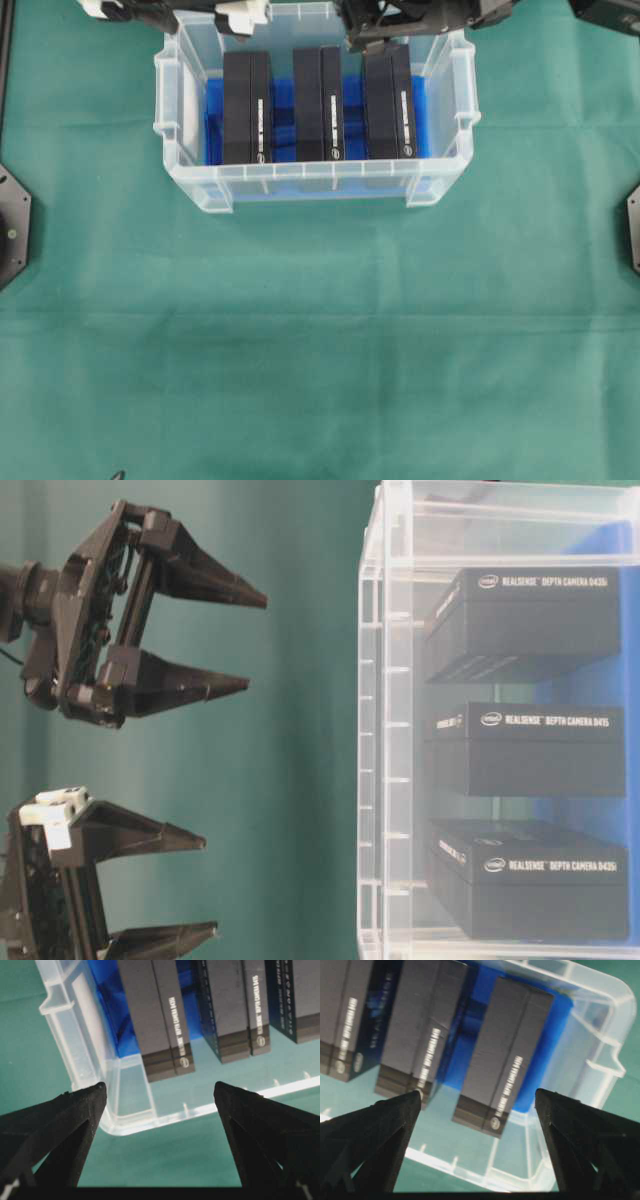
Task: Take the box out of the case with both arms.
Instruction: 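Move both open grippers above the left and right black boxes in the bin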
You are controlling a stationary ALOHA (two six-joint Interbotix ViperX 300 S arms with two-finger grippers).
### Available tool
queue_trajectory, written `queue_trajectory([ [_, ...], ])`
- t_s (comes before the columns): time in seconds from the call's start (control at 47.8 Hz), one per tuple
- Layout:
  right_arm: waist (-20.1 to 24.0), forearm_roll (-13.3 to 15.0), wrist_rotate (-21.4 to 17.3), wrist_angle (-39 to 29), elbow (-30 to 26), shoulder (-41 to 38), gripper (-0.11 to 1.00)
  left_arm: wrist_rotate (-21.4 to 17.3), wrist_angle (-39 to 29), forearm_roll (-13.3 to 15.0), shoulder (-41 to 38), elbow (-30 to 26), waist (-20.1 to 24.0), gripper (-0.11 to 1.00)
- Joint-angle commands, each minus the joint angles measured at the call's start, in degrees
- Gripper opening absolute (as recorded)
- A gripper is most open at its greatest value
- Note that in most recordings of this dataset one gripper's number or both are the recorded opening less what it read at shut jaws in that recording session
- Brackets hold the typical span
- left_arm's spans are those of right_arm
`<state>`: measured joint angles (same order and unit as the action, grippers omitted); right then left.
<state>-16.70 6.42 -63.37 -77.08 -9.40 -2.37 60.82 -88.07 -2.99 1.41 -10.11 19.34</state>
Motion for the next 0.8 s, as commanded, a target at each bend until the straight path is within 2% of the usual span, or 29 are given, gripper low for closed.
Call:
queue_trajectory([
  [0.0, 0.3, -0.1, -0.1, 0.2, -2.0, 0.4, 0.96, -0.1, 0.4, -0.2, 0.1, -1.8, -0.4, 0.92],
  [0.23, 0.4, -1.0, -0.1, 0.2, -2.2, -0.3, 0.96, 0.0, 0.9, -0.2, -0.9, -1.9, -0.6, 0.92],
  [0.774, 0.4, -0.8, -0.1, 0.4, -2.2, -0.6, 0.96, -0.4, 1.8, -0.3, -3.3, -3.6, -0.8, 0.92],
])
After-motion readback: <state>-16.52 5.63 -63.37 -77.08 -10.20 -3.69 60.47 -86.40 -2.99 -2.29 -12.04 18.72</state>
